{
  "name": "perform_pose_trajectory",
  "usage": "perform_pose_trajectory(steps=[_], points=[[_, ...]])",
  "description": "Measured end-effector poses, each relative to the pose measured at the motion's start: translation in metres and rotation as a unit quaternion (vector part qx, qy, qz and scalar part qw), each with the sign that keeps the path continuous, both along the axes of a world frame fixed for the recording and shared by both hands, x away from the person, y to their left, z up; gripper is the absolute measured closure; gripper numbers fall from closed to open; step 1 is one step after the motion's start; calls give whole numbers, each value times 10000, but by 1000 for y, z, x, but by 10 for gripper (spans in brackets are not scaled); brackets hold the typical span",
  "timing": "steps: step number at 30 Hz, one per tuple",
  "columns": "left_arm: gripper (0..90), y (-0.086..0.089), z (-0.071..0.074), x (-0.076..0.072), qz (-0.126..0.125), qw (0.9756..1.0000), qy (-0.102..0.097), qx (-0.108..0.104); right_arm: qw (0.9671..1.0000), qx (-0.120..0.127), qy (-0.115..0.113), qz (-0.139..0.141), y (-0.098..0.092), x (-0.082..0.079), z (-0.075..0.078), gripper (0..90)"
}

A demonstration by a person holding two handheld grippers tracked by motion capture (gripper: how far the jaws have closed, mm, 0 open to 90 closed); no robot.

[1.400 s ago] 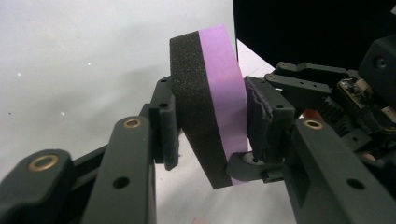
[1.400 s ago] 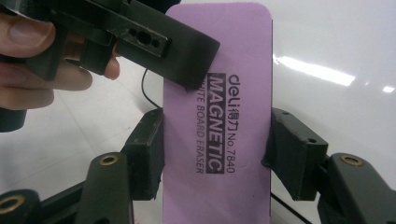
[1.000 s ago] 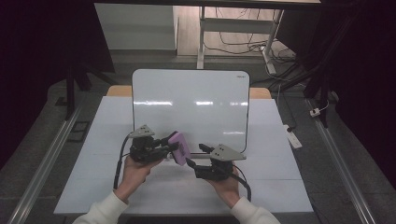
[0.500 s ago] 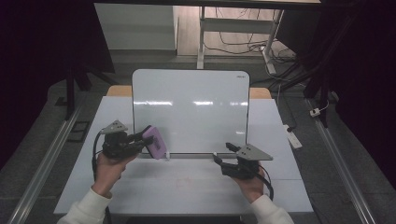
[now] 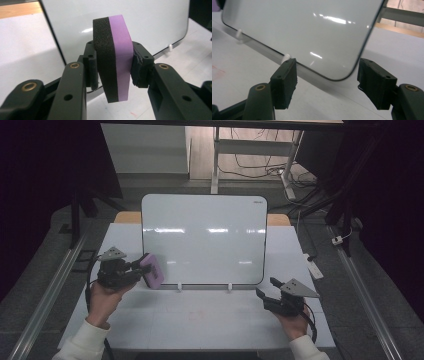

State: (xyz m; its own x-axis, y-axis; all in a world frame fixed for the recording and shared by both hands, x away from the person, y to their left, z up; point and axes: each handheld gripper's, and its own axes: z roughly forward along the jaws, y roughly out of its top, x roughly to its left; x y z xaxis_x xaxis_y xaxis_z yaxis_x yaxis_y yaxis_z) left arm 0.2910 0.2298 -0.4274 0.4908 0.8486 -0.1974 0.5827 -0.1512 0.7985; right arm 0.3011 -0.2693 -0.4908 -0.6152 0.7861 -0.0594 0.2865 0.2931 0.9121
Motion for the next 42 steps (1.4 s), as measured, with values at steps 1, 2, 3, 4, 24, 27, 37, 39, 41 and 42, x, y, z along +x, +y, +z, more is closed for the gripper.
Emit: perform_pose_trajectory(steps=[1, 2, 3, 4, 24, 27, 37, 39, 41, 42], points=[[617, 0, 0, 0, 0, 10000, 0, 0, 10000, -19, -6, -46, -2, 0, -1, 319], [616, 1, 1, 0, 57, 10000, -6, 55, 10000, -45, -6, -75, -3, 1, -1, 319], [616, 1, 1, 0, 57, 10000, -6, 55, 10000, -45, -6, -75, -3, 1, -1, 319], [616, 3, 0, 2, 107, 9999, 20, 58, 9999, -49, 0, -133, -6, 2, -2, 319], [617, -30, -4, 36, 522, 9979, -101, 375, 9998, -90, 16, -189, -5, 4, -4, 319], [619, -36, -5, 39, 553, 9974, -162, 429, 9998, -105, 15, -177, -4, 5, -4, 319], [576, -53, -16, 45, 614, 9958, -289, 611, 9998, -138, -13, -130, -2, 5, -5, 319], [544, -57, -18, 46, 616, 9954, -314, 661, 9998, -148, -14, -131, -2, 5, -5, 319], [535, -59, -20, 46, 639, 9948, -353, 712, 9998, -154, -14, -128, -2, 5, -6, 319], [529, -60, -21, 46, 645, 9947, -378, 700, 9998, -157, -17, -115, -2, 5, -6, 319]])
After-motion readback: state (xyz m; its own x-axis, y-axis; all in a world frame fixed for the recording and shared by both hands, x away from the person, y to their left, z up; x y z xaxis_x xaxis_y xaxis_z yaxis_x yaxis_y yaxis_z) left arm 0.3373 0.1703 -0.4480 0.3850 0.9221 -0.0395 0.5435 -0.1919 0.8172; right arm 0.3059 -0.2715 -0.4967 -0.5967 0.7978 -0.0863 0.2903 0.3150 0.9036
